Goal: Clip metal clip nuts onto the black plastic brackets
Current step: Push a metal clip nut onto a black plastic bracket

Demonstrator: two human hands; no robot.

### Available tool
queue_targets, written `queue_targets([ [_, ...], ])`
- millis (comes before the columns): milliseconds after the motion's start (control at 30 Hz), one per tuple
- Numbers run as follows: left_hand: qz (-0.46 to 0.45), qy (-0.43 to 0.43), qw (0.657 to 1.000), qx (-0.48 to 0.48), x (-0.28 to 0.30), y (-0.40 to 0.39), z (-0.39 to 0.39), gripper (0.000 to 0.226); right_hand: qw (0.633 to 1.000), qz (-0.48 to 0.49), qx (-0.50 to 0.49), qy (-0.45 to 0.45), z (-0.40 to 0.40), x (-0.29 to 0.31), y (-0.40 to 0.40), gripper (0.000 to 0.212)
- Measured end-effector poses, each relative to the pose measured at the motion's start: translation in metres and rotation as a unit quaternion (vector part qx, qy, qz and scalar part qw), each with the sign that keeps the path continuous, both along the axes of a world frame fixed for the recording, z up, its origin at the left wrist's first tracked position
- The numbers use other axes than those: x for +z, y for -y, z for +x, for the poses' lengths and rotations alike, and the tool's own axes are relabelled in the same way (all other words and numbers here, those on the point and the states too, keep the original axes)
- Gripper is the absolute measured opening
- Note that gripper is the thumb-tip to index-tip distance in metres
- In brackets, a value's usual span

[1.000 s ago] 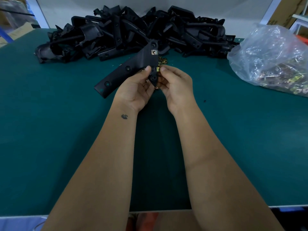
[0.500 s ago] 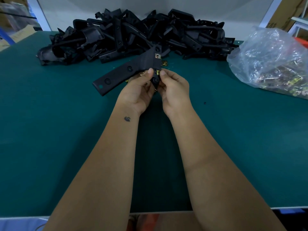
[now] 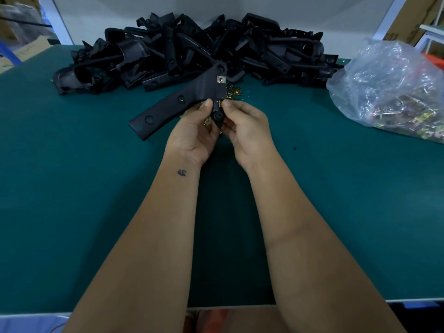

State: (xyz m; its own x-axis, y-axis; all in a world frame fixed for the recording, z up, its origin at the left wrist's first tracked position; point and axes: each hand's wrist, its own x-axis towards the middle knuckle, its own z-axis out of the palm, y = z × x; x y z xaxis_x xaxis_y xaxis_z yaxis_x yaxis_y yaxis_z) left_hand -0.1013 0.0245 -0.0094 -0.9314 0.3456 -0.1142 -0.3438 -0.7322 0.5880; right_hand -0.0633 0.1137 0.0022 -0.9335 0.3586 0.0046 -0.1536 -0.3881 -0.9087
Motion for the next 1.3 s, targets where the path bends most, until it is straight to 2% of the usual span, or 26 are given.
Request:
queue_targets([
  [67, 0.012, 0.007, 1.0, 0.005, 0.002, -0.001, 0.002, 0.008, 0.997, -0.079, -0.001, 0.006, -0.002, 0.001, 0.0, 0.017],
  [167, 0.077, 0.053, 0.995, 0.039, 0.004, 0.005, -0.001, 0.011, 0.972, -0.234, -0.029, -0.001, -0.002, 0.0, -0.01, 0.015],
  [233, 0.083, 0.061, 0.993, 0.055, 0.004, 0.009, -0.003, 0.011, 0.976, -0.211, -0.055, 0.001, 0.0, -0.001, -0.019, 0.013],
  [333, 0.043, 0.053, 0.996, 0.048, 0.004, 0.009, -0.002, 0.013, 0.988, -0.135, -0.067, 0.017, 0.001, -0.003, -0.02, 0.014],
  [467, 0.0, 0.037, 0.999, 0.024, 0.004, 0.006, 0.0, 0.015, 0.996, -0.075, -0.04, 0.005, -0.001, -0.003, -0.015, 0.016],
  [600, 0.017, 0.027, 0.999, 0.013, 0.006, 0.005, 0.001, 0.016, 0.999, -0.04, -0.009, -0.004, -0.002, -0.002, -0.011, 0.02],
  [867, 0.013, 0.002, 1.0, -0.011, 0.004, 0.006, 0.001, 0.016, 1.0, 0.002, -0.005, -0.019, -0.001, -0.003, -0.01, 0.017],
  [1167, 0.003, -0.016, 0.999, -0.035, 0.002, 0.006, 0.0, 0.015, 0.999, -0.035, 0.013, 0.0, 0.002, 0.0, -0.011, 0.012],
  [1300, -0.014, -0.023, 0.999, -0.038, 0.001, 0.005, -0.001, 0.014, 0.999, -0.021, 0.024, 0.013, 0.002, -0.001, -0.011, 0.012],
])
